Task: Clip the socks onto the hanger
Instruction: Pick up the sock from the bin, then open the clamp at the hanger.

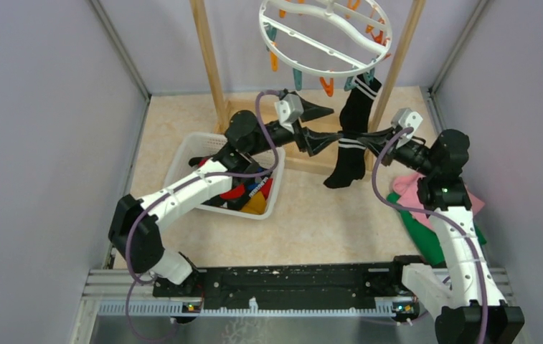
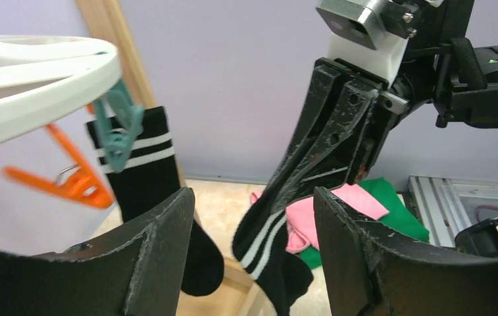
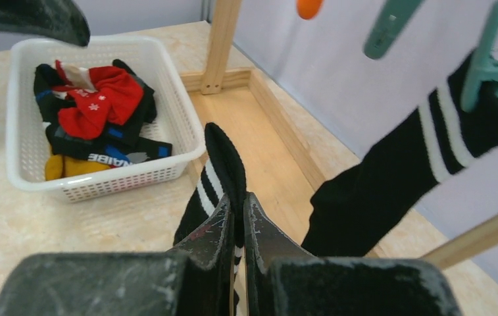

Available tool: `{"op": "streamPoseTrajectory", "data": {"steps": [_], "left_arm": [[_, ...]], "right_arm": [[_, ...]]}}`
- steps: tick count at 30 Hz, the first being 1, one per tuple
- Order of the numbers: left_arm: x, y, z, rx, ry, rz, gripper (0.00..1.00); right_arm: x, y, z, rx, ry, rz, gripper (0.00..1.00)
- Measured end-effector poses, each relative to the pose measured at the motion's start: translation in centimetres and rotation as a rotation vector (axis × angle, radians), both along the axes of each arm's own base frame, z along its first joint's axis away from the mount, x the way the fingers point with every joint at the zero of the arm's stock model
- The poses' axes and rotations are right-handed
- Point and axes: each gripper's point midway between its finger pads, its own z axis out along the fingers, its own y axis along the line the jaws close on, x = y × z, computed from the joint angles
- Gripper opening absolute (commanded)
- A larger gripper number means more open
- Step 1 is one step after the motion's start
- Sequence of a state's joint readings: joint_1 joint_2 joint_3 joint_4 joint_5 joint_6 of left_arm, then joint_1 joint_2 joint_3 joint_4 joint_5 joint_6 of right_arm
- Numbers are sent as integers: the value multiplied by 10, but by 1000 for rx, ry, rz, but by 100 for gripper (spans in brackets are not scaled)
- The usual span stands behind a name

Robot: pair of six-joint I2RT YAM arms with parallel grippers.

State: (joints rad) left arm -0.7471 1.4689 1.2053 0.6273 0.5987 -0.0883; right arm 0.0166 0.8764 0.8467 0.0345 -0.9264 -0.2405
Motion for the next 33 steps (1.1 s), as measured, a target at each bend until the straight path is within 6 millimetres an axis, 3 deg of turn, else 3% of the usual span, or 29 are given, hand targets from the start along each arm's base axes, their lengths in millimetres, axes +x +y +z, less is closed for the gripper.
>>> {"op": "streamPoseTrajectory", "data": {"steps": [2,7,13,23,33], "left_arm": [[1,-17,0,6,10,2,64],[6,-39,-11,26,18,47,66],[37,-38,-17,24,6,199,73],[70,-47,6,-26,-87,296,76],[101,-50,-6,-21,-104,362,76]], "right_arm": [[4,-7,0,10,11,-32,0],[10,-23,2,39,37,-91,0],[12,-29,10,76,35,-109,0],[10,-26,24,111,8,-87,0],[10,-30,30,122,-11,-88,0]]}}
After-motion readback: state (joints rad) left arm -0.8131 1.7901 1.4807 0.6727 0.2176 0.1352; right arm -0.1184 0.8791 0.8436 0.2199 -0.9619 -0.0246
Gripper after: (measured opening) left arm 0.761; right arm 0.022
